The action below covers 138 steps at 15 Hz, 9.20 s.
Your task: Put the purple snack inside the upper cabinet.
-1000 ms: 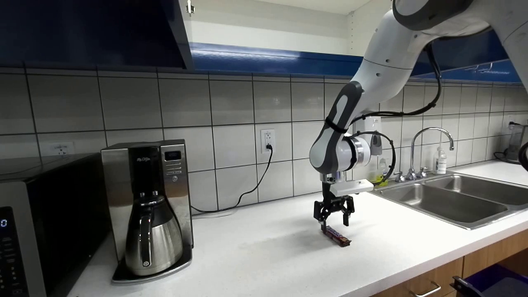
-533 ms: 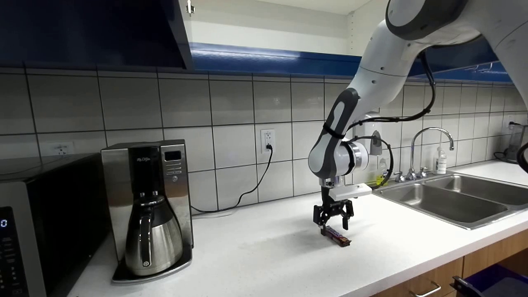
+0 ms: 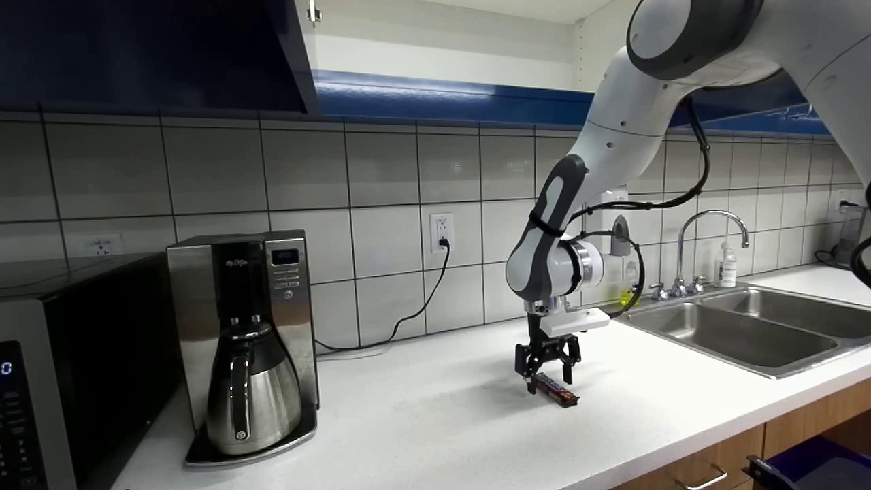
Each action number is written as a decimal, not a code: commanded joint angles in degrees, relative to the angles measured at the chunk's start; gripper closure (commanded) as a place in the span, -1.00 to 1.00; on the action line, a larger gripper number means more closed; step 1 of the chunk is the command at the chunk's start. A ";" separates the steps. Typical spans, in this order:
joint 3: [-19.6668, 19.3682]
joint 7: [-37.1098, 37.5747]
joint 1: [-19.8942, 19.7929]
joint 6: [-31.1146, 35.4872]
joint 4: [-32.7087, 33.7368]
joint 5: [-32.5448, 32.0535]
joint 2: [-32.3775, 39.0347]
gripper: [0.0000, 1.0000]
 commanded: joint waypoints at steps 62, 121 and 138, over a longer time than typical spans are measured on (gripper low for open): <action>0.73 -3.65 -1.41 -39.26 15.49 -11.38 -64.98 0.86; 0.24 13.04 0.47 -55.58 78.11 -14.68 -10.89 -0.53; -0.45 10.96 -1.35 -51.32 67.14 -11.62 -21.07 -1.00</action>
